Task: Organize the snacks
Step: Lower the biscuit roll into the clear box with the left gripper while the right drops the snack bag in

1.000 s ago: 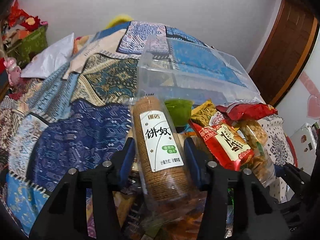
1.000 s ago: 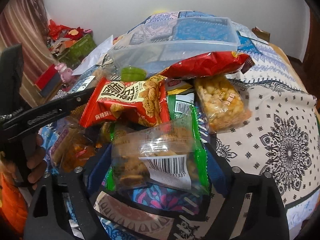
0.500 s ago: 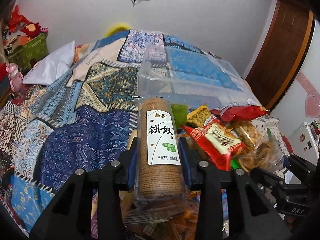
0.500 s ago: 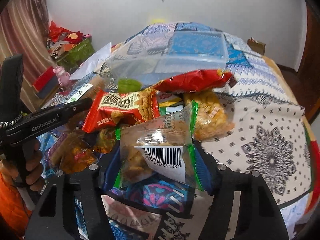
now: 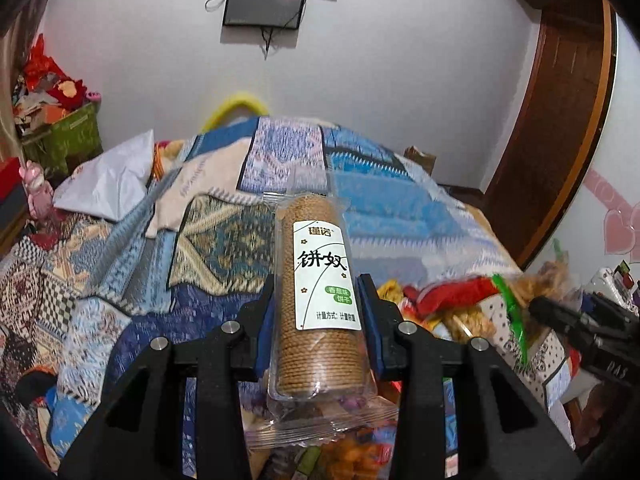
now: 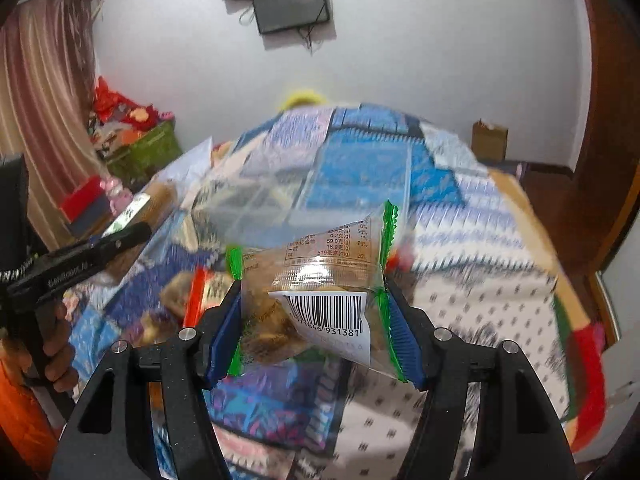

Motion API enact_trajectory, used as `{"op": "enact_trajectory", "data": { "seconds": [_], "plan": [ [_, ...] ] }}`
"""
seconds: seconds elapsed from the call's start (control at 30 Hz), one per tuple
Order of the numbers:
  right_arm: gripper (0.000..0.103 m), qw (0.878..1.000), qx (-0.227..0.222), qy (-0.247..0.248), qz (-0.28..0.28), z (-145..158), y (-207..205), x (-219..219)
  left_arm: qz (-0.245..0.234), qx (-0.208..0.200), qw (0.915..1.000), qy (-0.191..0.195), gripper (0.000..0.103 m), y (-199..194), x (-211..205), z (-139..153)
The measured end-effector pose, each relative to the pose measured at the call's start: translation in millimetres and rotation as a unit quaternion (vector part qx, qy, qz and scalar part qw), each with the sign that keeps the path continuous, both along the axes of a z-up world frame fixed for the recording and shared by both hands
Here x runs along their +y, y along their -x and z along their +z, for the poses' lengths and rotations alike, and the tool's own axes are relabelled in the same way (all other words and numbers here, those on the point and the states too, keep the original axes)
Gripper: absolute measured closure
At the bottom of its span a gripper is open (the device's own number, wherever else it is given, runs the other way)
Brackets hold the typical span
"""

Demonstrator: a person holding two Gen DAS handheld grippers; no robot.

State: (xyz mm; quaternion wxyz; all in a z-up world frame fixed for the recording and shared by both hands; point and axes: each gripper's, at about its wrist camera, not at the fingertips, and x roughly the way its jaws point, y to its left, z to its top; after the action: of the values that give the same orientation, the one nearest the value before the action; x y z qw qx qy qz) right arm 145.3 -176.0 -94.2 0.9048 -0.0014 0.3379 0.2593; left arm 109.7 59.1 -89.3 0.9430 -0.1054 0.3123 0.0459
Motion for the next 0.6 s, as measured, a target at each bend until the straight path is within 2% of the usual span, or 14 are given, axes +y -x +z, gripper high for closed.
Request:
{"op": "enact_trajectory", "data": {
  "seconds": [0.2, 0.37, 0.6],
  "plan": [
    [0.040, 0.999, -0.037, -0.016, -0.012, 23.3, -24.5, 4.1, -0.008, -0.021, 0.9996, -0.015, 0.066, -18.8, -3.6, 16.9],
    [0.040, 0.998, -0.061, -0.018, -0.017, 30.6, -40.2, 14.0, -0.015, -0.028, 0.9994, -0.011, 0.066, -43.1, -6.1, 22.1],
    [0.040, 0.998, -0.060, -0.008, -0.010, 24.9, -70.7, 26.8, -0.026, -0.013, 0.9996, -0.005, 0.066, -86.3, -5.8, 13.6]
  ]
}}
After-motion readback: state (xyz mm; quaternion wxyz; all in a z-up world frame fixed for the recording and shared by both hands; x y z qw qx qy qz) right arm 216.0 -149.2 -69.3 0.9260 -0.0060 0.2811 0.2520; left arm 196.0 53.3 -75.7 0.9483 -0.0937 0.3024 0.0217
